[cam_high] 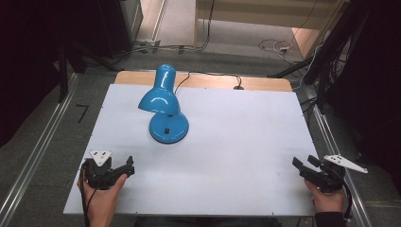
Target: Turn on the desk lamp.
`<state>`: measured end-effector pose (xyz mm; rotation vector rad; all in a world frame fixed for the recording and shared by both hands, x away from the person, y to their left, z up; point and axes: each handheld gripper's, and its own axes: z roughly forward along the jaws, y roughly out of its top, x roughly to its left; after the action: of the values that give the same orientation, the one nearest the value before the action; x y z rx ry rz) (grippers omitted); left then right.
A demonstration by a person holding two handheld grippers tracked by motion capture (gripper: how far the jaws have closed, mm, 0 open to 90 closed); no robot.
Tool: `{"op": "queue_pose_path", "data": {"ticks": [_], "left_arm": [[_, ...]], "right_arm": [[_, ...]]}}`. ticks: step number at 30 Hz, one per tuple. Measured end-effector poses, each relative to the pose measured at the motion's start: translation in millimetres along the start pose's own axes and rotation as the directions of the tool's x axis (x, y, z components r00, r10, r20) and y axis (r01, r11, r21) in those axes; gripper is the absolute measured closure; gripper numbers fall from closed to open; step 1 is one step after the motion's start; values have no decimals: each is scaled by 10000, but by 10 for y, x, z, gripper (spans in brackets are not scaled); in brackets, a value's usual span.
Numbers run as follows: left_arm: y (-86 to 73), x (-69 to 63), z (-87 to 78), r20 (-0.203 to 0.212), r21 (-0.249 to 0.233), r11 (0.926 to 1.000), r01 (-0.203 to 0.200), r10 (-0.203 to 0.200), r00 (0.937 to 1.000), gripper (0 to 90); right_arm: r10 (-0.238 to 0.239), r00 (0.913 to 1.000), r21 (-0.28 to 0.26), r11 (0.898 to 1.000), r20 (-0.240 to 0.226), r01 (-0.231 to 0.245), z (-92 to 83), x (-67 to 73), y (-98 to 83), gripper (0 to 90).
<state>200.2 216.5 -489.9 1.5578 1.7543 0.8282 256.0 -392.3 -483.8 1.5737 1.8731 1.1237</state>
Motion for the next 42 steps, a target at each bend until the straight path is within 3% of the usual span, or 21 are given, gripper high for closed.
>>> {"op": "queue_pose_path", "data": {"ticks": [5,14,42], "left_arm": [[21,-29,-30,347,-181,9998,-67,73,9994,92],[49,-74,-58,291,-589,9977,-339,356,9989,133],[170,-204,94,789,-895,9948,-479,551,9954,152]], "right_arm": [[12,10000,-6,10000,-7,-12,3,4,3,288],[-36,10000,34,10000,-63,37,20,7,5,288],[-81,10000,123,9999,-34,81,32,25,4,287]]}}
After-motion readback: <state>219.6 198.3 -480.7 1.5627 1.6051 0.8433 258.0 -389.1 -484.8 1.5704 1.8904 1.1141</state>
